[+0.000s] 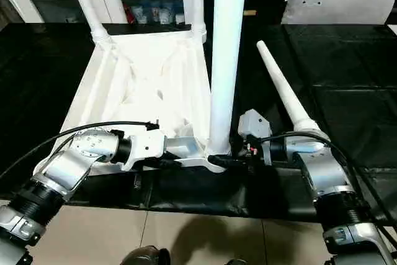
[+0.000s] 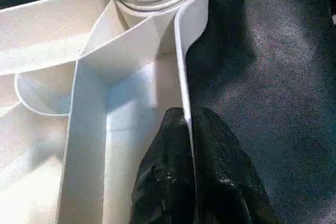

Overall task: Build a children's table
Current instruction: Rotate leg to tighten

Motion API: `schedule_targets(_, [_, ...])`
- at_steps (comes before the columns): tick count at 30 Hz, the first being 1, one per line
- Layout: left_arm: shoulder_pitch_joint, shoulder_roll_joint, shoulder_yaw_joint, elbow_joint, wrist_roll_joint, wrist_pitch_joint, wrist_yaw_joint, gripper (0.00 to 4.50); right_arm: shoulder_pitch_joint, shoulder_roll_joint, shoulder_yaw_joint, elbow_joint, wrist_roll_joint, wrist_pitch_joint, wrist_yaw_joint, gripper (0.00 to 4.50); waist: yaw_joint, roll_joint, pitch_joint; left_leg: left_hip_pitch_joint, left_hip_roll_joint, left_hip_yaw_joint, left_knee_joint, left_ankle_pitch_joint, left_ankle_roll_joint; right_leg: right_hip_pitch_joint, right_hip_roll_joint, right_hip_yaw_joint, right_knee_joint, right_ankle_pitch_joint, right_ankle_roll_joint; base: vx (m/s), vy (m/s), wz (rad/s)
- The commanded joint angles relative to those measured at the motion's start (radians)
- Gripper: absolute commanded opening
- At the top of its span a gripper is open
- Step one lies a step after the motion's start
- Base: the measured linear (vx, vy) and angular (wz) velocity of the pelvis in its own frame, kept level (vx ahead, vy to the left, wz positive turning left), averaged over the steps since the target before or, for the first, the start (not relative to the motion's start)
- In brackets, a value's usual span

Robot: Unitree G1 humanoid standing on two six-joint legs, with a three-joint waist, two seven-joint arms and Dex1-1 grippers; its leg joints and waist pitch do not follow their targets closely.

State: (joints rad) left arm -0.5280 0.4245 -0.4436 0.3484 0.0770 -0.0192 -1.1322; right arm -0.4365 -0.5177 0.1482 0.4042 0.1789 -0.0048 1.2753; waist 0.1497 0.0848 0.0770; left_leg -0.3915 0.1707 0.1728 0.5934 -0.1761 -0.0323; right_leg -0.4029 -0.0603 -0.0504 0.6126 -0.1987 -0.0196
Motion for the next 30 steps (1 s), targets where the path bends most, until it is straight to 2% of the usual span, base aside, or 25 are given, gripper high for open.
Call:
schedule_targets(1, [0.008,0.006,-0.071,0.007,0.037,-0.021,-0.063,0.0,-0.013,0.004,0.005,-0.001,0.006,0.001,0.007,3.05,-0.002,-0.024,-0.083,0.013,0.061,-0.019,-0.05,-0.088,0.126,0.049,-0.087,0.042,-0.059,-0.085,-0.238,0.0,0.0,0.0])
schedule_targets(5, [0.007,0.006,-0.07,0.009,0.038,-0.02,-0.063,0.0,-0.014,0.007,0.004,-0.005,0.014,0.011,0.017,2.76,-0.002,-0.023,-0.082,0.013,0.061,-0.02,-0.049,-0.093,0.127,0.048,-0.086,0.041,-0.059,-0.093,-0.241,0.0,0.0,0.0])
schedule_targets(10, [0.008,0.001,-0.067,0.013,0.037,-0.012,-0.057,0.0,0.004,0.014,0.008,-0.034,0.038,0.041,0.03,2.67,-0.001,-0.022,-0.083,0.014,0.062,-0.02,-0.049,-0.096,0.123,0.048,-0.086,0.041,-0.059,-0.096,-0.241,0.0,0.0,0.0])
schedule_targets(13, [0.013,-0.021,-0.042,0.014,0.035,0.04,0.001,0.0,0.055,0.033,0.021,-0.105,0.068,0.103,0.021,2.66,0.001,-0.022,-0.081,0.015,0.063,-0.02,-0.05,-0.103,0.121,0.048,-0.086,0.042,-0.06,-0.106,-0.236,0.0,0.0,0.0])
schedule_targets(16, [0.016,-0.058,-0.006,0.008,0.023,0.113,0.073,0.0,0.086,0.054,0.034,-0.135,0.062,0.153,-0.023,2.65,0.004,-0.023,-0.079,0.016,0.063,-0.02,-0.053,-0.111,0.114,0.047,-0.086,0.043,-0.063,-0.131,-0.231,0.0,0.0,0.0])
schedule_targets(17, [0.015,-0.073,0.005,0.003,0.019,0.137,0.097,0.0,0.088,0.069,0.037,-0.13,0.048,0.174,-0.06,2.65,0.004,-0.021,-0.071,0.019,0.063,-0.02,-0.058,-0.15,0.099,0.043,-0.087,0.044,-0.073,-0.204,-0.22,0.0,0.0,0.0])
schedule_targets(18, [0.013,-0.082,0.011,0.0,0.019,0.152,0.112,0.0,0.087,0.081,0.038,-0.121,0.032,0.174,-0.092,2.65,0.004,-0.021,-0.069,0.02,0.061,-0.02,-0.06,-0.171,0.09,0.042,-0.088,0.043,-0.078,-0.243,-0.213,0.0,0.0,0.0])
schedule_targets(19, [0.007,-0.105,0.022,-0.006,0.025,0.177,0.155,0.0,0.079,0.116,0.033,-0.096,-0.005,0.17,-0.178,2.65,-0.001,-0.023,-0.066,0.023,0.06,-0.022,-0.065,-0.209,0.069,0.041,-0.09,0.045,-0.085,-0.316,-0.193,0.0,0.0,0.0])
schedule_targets(20, [0.002,-0.139,0.036,-0.018,0.024,0.223,0.202,0.0,0.06,0.166,0.011,-0.063,-0.029,0.176,-0.292,2.65,-0.009,-0.021,-0.06,0.026,0.061,-0.025,-0.073,-0.25,0.045,0.039,-0.092,0.045,-0.093,-0.39,-0.173,0.0,0.0,0.0])
schedule_targets(21, [0.002,-0.139,0.036,-0.018,0.024,0.223,0.202,0.0,0.06,0.166,0.011,-0.063,-0.029,0.176,-0.292,2.64,-0.017,-0.02,-0.058,0.029,0.06,-0.024,-0.074,-0.275,0.03,0.035,-0.092,0.045,-0.095,-0.422,-0.169,-0.051,0.004,-0.05])
schedule_targets(22, [-0.01,-0.203,0.061,-0.032,0.027,0.295,0.292,0.0,0.03,0.251,-0.034,-0.024,-0.044,0.207,-0.462,2.64,-0.028,-0.025,-0.058,0.029,0.057,-0.03,-0.079,-0.304,0.007,0.039,-0.094,0.042,-0.098,-0.469,-0.154,-0.051,0.004,-0.05])
schedule_targets(23, [-0.017,-0.235,0.074,-0.035,0.025,0.334,0.329,0.0,0.018,0.283,-0.053,-0.012,-0.043,0.233,-0.523,2.64,-0.044,-0.023,-0.057,0.017,0.054,-0.037,-0.086,-0.309,-0.008,0.047,-0.094,0.036,-0.096,-0.475,-0.139,-0.058,0.022,-0.15])
schedule_targets(25, [-0.03,-0.287,0.098,-0.031,0.025,0.385,0.397,0.0,0.001,0.33,-0.078,0.005,-0.042,0.269,-0.613,2.64,-0.061,-0.025,-0.06,0.018,0.051,-0.039,-0.087,-0.317,-0.011,0.047,-0.091,0.033,-0.1,-0.458,-0.127,0.0,0.0,0.0])
schedule_targets(26, [-0.043,-0.331,0.119,-0.021,0.028,0.419,0.461,0.0,-0.012,0.368,-0.095,0.021,-0.043,0.292,-0.686,2.64,-0.071,-0.024,-0.06,0.02,0.051,-0.036,-0.085,-0.318,-0.004,0.043,-0.089,0.036,-0.101,-0.431,-0.132,0.0,0.0,0.0])
schedule_targets(28, [-0.059,-0.381,0.137,0.001,0.04,0.441,0.544,0.0,-0.031,0.412,-0.111,0.047,-0.049,0.308,-0.777,2.64,-0.074,-0.024,-0.061,0.021,0.049,-0.034,-0.082,-0.311,-0.001,0.041,-0.089,0.036,-0.103,-0.402,-0.145,0.0,0.0,0.0])
schedule_targets(29, [-0.063,-0.391,0.139,0.008,0.043,0.439,0.561,0.0,-0.034,0.423,-0.115,0.054,-0.052,0.312,-0.8,2.64,-0.077,-0.029,-0.062,0.022,0.045,-0.029,-0.078,-0.294,0.014,0.038,-0.088,0.039,-0.106,-0.369,-0.154,0.0,0.0,0.0])
schedule_targets(30, [-0.069,-0.409,0.129,0.024,0.068,0.433,0.594,0.0,-0.043,0.455,-0.121,0.074,-0.07,0.316,-0.863,2.64,-0.076,-0.027,-0.062,0.023,0.044,-0.028,-0.076,-0.284,0.019,0.037,-0.088,0.04,-0.106,-0.362,-0.155,0.0,0.0,0.0])
